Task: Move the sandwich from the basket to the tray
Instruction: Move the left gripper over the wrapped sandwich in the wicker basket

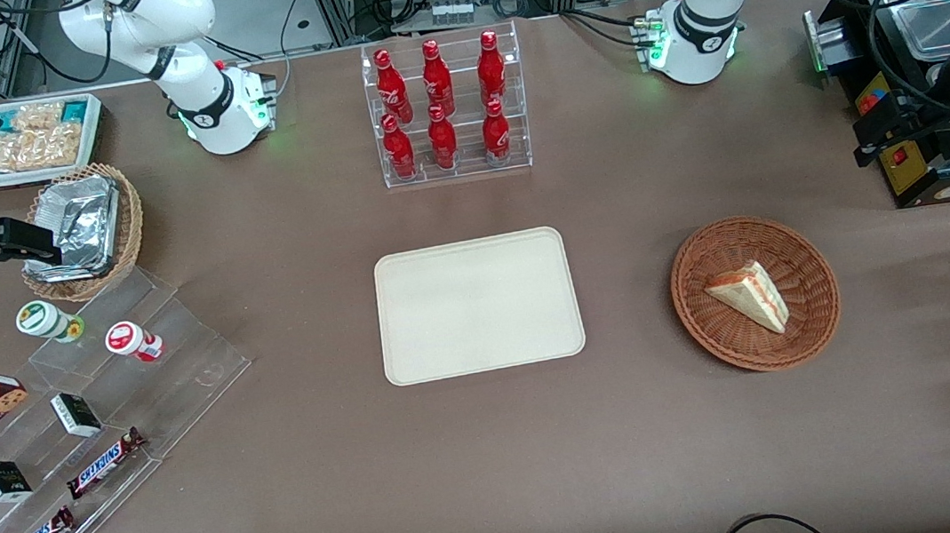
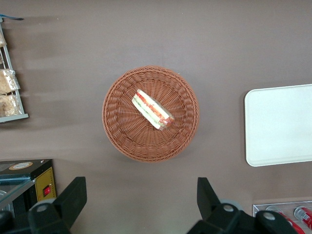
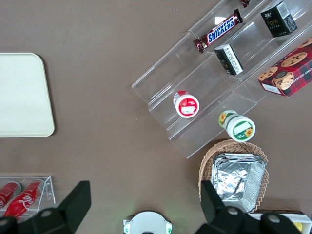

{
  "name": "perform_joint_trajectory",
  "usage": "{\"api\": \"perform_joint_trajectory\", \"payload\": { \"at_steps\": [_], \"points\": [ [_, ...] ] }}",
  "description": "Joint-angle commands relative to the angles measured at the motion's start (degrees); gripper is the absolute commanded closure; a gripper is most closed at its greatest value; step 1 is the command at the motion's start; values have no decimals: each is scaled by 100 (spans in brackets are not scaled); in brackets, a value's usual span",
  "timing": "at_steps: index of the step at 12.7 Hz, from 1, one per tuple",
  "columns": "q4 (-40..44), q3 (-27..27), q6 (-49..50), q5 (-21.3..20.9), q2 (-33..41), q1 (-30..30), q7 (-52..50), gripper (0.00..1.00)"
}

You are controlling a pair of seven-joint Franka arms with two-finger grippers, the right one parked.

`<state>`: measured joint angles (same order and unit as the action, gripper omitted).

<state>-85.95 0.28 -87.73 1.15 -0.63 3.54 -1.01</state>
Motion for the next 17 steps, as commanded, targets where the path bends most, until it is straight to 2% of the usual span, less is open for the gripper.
{"api": "perform_joint_trajectory", "payload": {
  "at_steps": [1, 7, 10, 13, 17],
  "points": [
    [-79, 7, 150, -10, 107, 6, -4, 0],
    [-429, 16, -172, -45, -174, 24, -249, 0],
    [-1264, 7, -1094, -63, -95, 59, -960, 0],
    [-1844, -2, -1736, -80, -157, 68, -1251, 0],
    [-2793, -19, -3063, -71, -226, 85, -2559, 0]
  ]
}}
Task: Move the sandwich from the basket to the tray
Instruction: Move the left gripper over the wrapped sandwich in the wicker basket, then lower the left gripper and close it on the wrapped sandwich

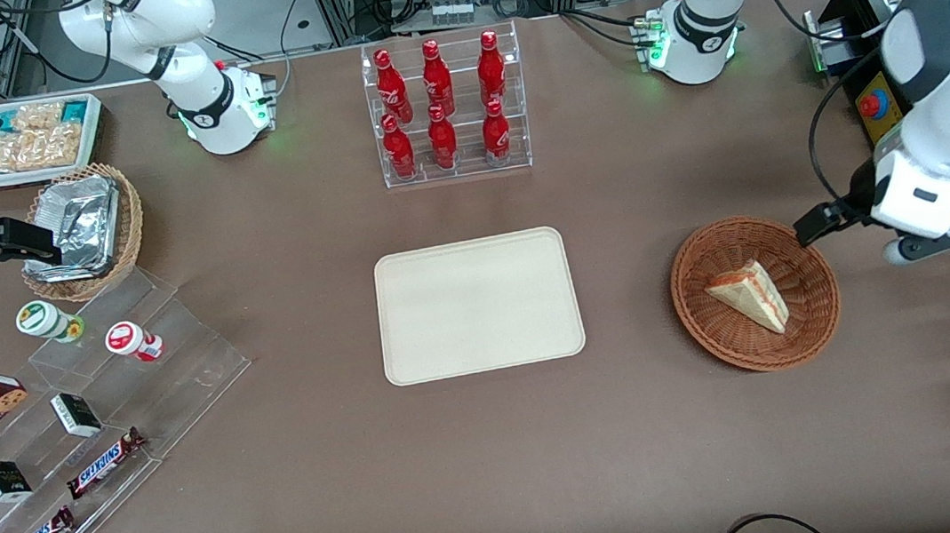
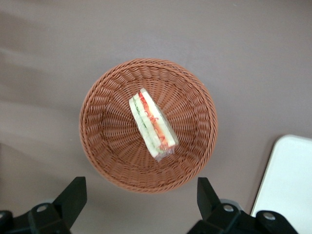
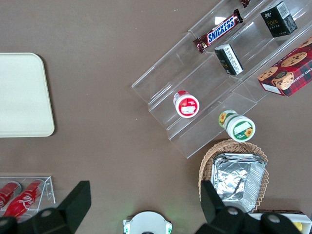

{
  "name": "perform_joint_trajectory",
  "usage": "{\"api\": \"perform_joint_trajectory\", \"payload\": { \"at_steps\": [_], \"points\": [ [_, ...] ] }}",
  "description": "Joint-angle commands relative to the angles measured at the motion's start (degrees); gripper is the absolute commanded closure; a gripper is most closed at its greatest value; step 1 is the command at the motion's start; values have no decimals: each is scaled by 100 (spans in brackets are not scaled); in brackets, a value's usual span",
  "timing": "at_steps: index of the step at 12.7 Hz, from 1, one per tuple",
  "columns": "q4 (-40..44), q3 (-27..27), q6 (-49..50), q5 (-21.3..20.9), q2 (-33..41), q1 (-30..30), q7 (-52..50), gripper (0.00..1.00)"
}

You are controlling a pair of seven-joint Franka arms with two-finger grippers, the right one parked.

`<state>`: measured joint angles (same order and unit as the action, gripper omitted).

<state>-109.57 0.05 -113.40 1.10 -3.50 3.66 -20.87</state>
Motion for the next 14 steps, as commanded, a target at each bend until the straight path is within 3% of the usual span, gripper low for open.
{"api": "perform_joint_trajectory", "payload": {
  "at_steps": [1, 6, 14],
  "points": [
    [-660, -5, -864, -75, 25, 125, -819, 0],
    [-1541, -5, -2263, -75, -203, 214, -1867, 0],
    [-1550, 3, -2757, -66, -889, 275, -2193, 0]
  ]
}}
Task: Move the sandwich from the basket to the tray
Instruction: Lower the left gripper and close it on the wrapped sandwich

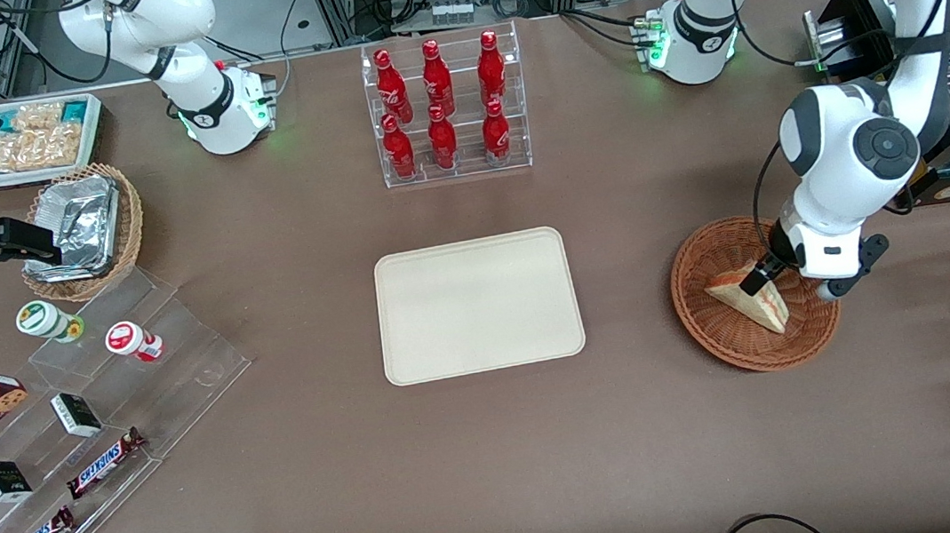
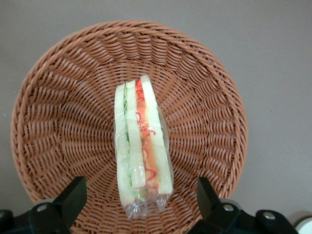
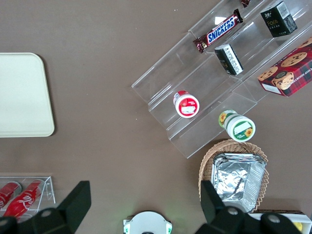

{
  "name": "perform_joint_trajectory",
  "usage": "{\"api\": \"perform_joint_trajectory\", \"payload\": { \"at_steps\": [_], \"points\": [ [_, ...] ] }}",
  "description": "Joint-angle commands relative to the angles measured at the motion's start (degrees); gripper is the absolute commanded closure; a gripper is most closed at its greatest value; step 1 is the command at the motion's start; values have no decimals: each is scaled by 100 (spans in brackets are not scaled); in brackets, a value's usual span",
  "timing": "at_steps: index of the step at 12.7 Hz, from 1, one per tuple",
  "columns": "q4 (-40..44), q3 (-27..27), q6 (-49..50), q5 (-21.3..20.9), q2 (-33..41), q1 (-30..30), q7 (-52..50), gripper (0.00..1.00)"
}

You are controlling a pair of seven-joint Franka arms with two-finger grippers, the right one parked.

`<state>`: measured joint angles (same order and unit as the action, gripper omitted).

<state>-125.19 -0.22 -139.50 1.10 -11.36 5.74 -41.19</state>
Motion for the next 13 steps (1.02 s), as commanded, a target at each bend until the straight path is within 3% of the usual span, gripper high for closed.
{"api": "perform_joint_trajectory", "payload": {
  "at_steps": [1, 10, 12, 13],
  "points": [
    [21, 30, -157, -57, -173, 68, -161, 0],
    [21, 39, -324, -66, -525, 68, -161, 1],
    [64, 39, -324, -57, -534, 59, -161, 21],
    [82, 39, -315, -57, -568, 59, -170, 40]
  ]
}}
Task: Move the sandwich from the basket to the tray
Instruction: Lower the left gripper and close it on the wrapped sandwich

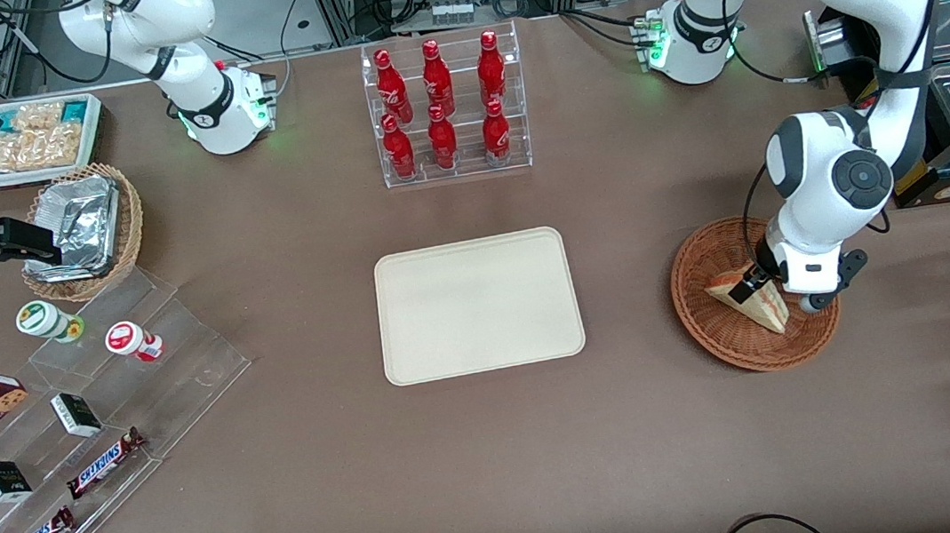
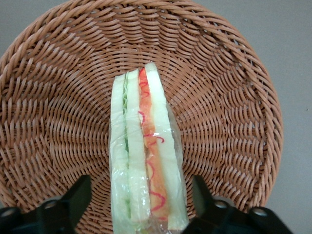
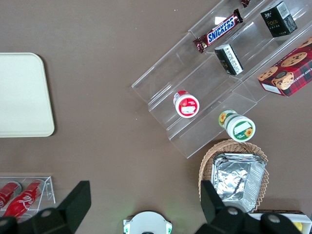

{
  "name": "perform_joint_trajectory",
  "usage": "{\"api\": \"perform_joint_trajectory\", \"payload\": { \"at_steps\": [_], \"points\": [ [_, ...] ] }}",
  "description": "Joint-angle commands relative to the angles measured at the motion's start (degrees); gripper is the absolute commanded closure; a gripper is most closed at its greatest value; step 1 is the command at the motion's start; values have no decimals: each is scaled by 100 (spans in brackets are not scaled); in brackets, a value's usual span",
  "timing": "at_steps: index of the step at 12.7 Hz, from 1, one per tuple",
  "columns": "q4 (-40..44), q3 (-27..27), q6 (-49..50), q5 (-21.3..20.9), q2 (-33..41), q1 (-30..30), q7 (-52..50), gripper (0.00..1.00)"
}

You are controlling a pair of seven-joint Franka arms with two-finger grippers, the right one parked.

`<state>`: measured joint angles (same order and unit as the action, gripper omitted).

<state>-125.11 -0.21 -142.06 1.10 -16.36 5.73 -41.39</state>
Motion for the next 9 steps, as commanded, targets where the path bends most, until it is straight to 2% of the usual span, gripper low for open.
{"api": "perform_joint_trajectory", "payload": {
  "at_steps": [1, 3, 5, 9],
  "points": [
    [118, 38, -59, -49, -87, 59, -167, 57],
    [241, 38, -6, -57, -122, 77, -316, 99],
    [320, 38, 99, -66, -87, 77, -299, 100],
    [1205, 29, 1615, -66, 308, 155, -264, 100]
  ]
}}
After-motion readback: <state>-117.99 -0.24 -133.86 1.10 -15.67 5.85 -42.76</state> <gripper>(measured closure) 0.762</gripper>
